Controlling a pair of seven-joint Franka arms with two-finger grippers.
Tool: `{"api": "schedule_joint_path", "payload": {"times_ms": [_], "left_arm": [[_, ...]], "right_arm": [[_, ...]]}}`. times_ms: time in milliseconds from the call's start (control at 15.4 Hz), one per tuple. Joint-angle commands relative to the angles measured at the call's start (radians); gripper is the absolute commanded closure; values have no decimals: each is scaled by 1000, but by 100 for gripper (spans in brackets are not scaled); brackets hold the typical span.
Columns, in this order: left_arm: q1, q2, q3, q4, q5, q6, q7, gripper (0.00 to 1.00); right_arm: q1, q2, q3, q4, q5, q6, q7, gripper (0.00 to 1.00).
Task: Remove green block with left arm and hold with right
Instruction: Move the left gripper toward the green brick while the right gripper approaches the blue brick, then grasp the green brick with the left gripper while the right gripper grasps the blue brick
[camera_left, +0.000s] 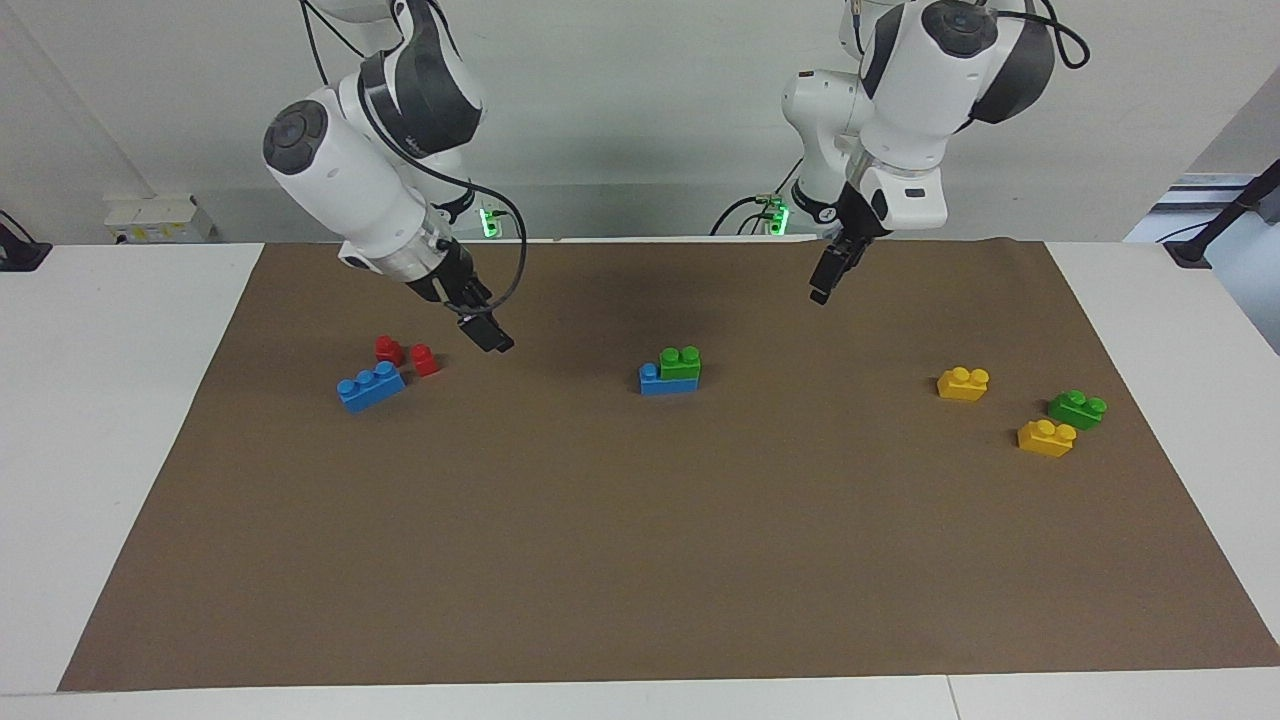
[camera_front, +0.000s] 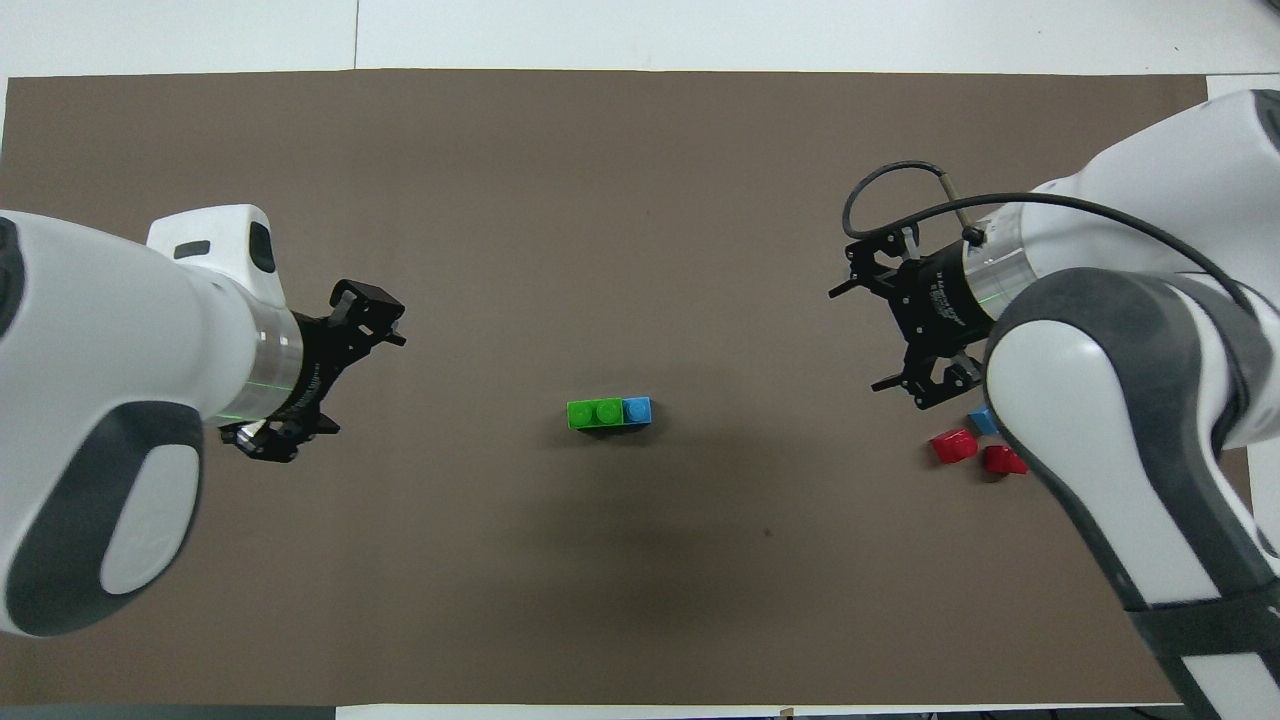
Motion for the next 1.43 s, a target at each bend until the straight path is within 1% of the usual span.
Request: {"api": "schedule_joint_path", "payload": {"times_ms": [0,130,325,455,584,779,909,974,1169,1364], "left_arm": [[-82,-32,15,-101,-11,115,-290,0],[-117,7,15,-104,-11,135,-416,0],[-174,91,15,-104,-9,203,-604,0],[-188,132,15,-104,-6,238,-716,0],[-229,154,17,-130,-3,290,-786,0],[-260,203,17,-151,3,365,-870,0],[-263,208,17,-162,8,393,-896,0],[-263,209,17,-170,8,405,-904,0],[-290,208,18,-222,9,457,-922,0],[-298,209,18,-234,19,490,-953,0]], "right_arm": [[44,-2,0,-110,82,148,57,2],[61,12,0,-150,114,220,57,2],[98,45,0,-167,175,298,70,2],[147,58,0,-193,203,363,83,2],[180,78,0,-210,238,410,94,2],[216,96,0,-236,274,440,96,2],[239,118,0,-240,286,443,94,2],[253,128,0,-242,288,465,96,2],[308,161,0,-260,352,577,109,2],[343,191,0,-266,373,642,111,2]]}}
